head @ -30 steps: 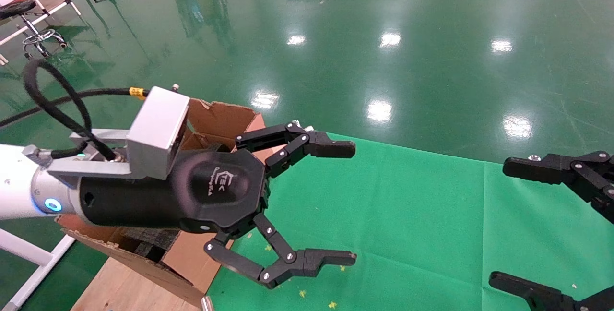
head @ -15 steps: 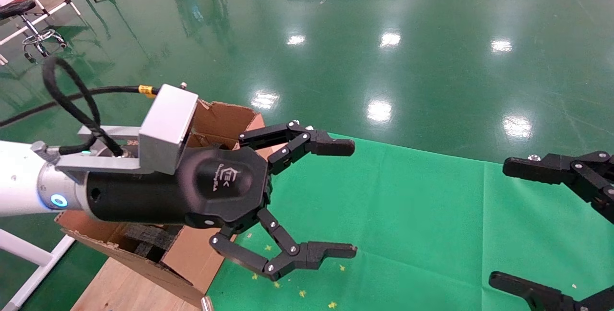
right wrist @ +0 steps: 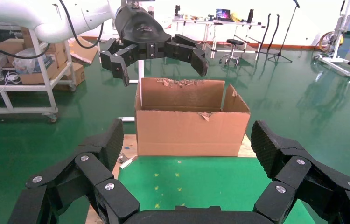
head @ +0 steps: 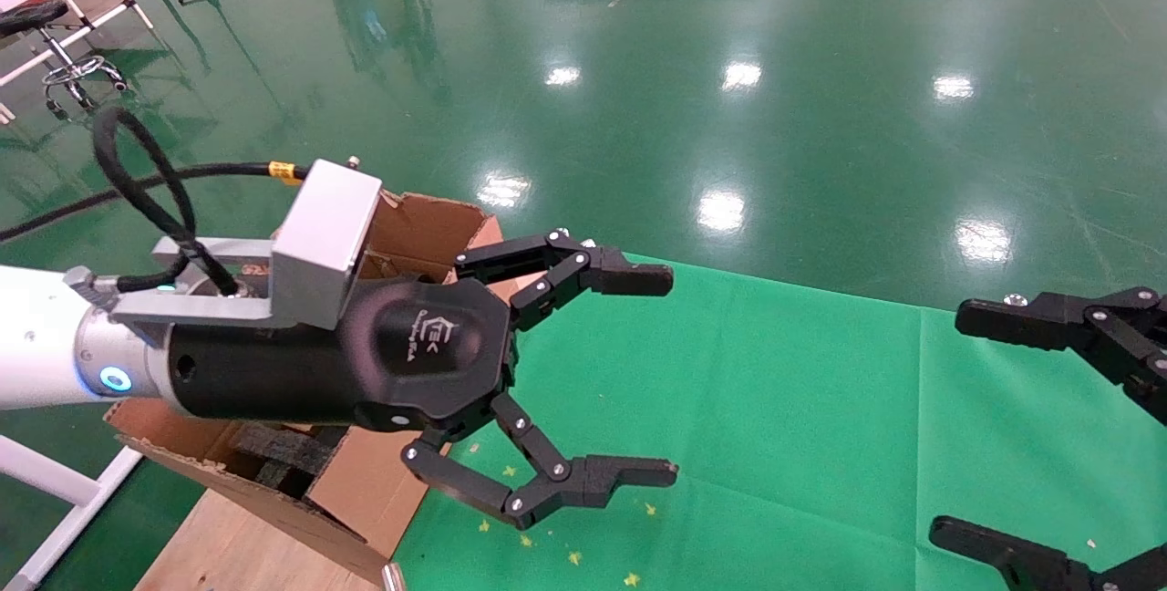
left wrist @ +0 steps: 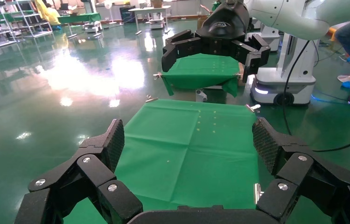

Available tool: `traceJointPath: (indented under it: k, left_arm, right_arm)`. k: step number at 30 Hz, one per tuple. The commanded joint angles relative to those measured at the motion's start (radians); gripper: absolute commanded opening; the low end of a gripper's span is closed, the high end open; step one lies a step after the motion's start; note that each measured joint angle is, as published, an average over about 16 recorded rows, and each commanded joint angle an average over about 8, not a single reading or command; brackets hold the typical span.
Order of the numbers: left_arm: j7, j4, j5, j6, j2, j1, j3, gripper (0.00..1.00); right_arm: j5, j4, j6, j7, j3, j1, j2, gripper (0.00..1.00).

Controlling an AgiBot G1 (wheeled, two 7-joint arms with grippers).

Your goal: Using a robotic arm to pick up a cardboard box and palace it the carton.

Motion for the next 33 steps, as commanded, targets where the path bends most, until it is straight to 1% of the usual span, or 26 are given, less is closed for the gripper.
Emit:
traceJointPath:
  k: [1, 33]
  left_arm:
    - [0.000, 0.000, 0.000, 0.000, 0.000, -0.001, 0.001, 1.00]
    - [-0.001, 0.002, 0.002, -0.001, 0.000, -0.003, 0.004, 1.00]
  right_arm:
    - [0.000, 0.000, 0.000, 0.000, 0.000, 0.000, 0.000, 1.00]
    - [0.000, 0.000, 0.000, 0.000, 0.000, 0.000, 0.000, 1.00]
